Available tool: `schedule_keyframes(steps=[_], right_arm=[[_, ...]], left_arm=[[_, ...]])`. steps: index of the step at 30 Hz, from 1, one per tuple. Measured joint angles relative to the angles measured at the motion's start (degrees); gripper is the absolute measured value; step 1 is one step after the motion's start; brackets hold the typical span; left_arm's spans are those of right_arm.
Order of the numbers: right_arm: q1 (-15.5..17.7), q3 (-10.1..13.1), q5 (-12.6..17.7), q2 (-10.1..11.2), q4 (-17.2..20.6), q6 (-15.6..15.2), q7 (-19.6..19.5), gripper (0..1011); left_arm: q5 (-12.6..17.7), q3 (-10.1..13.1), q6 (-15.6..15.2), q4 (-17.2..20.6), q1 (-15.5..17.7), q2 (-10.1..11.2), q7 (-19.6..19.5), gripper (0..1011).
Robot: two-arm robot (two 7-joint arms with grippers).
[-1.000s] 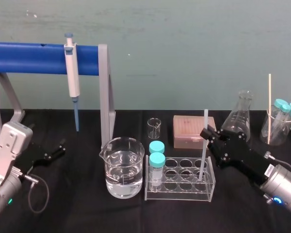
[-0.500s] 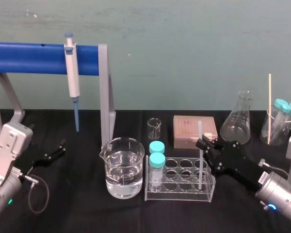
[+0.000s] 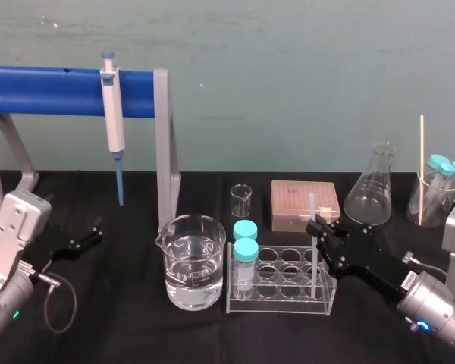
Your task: Pick up the stirring rod with one hand, then place it down.
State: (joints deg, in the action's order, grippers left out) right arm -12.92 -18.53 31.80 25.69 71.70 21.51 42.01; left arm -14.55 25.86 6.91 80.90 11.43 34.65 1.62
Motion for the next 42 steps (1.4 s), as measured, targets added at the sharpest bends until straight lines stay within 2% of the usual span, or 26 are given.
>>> schedule_keyframes(steps=[10, 14, 40, 42], right_arm=[[0.03, 0.04, 0.03, 0.03, 0.04, -0.05, 0.00, 60], [0.02, 0.04, 0.05, 0.05, 0.06, -0.07, 0.00, 129], [0.02, 0.03, 0.11, 0.09, 0.13, -0.13, 0.00, 947], [0.03, 0.03, 0.12, 0.09, 0.13, -0.13, 0.01, 970]], left_arm=[[0.00, 0.00, 0.00, 0.00, 0.00, 0.00, 0.00, 1000], [0.00, 0.00, 0.00, 0.00, 0.00, 0.00, 0.00, 1000], [0.00, 0.00, 0.00, 0.00, 0.00, 0.00, 0.00, 1000], [0.00, 0.00, 0.00, 0.00, 0.00, 0.00, 0.00, 1000]])
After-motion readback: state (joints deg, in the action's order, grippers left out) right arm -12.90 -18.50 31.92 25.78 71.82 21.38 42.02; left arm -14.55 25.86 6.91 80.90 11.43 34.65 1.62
